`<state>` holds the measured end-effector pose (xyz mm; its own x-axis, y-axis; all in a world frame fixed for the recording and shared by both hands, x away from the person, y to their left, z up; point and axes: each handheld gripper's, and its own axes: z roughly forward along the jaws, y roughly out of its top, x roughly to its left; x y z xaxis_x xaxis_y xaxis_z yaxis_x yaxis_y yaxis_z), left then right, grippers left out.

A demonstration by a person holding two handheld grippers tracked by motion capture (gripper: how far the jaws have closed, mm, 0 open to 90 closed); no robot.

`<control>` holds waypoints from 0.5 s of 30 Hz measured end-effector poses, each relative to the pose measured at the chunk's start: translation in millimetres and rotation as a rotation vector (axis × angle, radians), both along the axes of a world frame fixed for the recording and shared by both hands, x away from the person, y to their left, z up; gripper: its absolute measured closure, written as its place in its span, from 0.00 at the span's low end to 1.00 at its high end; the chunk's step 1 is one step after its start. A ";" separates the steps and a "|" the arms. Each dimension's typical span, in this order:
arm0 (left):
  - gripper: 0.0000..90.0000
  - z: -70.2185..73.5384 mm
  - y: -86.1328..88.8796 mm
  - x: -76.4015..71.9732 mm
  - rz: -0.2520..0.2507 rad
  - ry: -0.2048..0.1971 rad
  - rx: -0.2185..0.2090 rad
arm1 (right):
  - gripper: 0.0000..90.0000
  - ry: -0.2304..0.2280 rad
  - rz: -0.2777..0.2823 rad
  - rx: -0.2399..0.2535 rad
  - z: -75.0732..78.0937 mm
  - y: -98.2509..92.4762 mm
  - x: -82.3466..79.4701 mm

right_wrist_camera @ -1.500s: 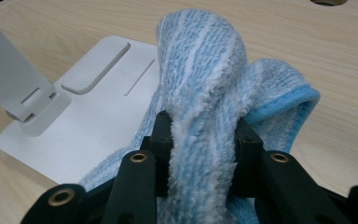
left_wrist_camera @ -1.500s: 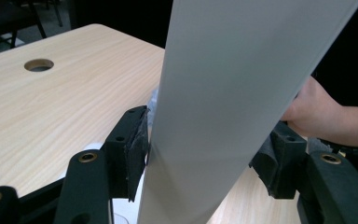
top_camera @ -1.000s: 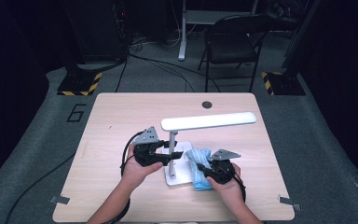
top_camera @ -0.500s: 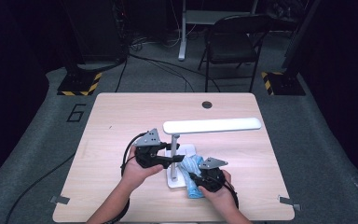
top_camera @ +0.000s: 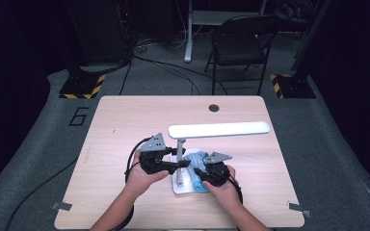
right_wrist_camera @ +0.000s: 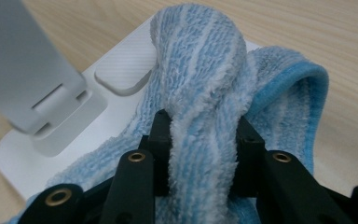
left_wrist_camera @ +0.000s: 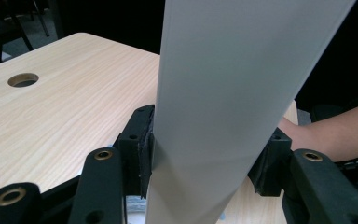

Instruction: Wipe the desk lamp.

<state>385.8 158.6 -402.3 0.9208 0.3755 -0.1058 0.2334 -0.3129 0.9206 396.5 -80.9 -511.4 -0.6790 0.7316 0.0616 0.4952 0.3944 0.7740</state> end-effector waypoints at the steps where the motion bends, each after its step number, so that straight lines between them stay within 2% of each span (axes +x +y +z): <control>1: 0.55 0.3 0.9 0.4 -0.011 0.004 0.004 | 0.74 0.004 0.000 0.004 -0.2 0.0 2.5; 4: 0.55 -0.2 0.0 -0.1 0.000 -0.001 0.002 | 0.74 -0.002 -0.006 0.009 -1.0 0.5 11.4; 7: 0.55 0.1 -0.4 0.1 0.001 0.002 0.005 | 0.74 0.012 -0.020 0.007 0.0 2.4 18.1; 11: 0.55 0.9 -0.4 0.7 -0.003 0.002 0.013 | 0.74 0.016 -0.012 0.007 0.7 2.7 28.6; 13: 0.55 0.8 -0.8 0.8 -0.004 0.001 0.015 | 0.74 0.014 -0.014 -0.014 2.1 4.2 38.5; 15: 0.55 0.8 -0.7 0.6 -0.002 0.001 0.016 | 0.74 0.019 -0.014 -0.007 1.9 4.5 42.2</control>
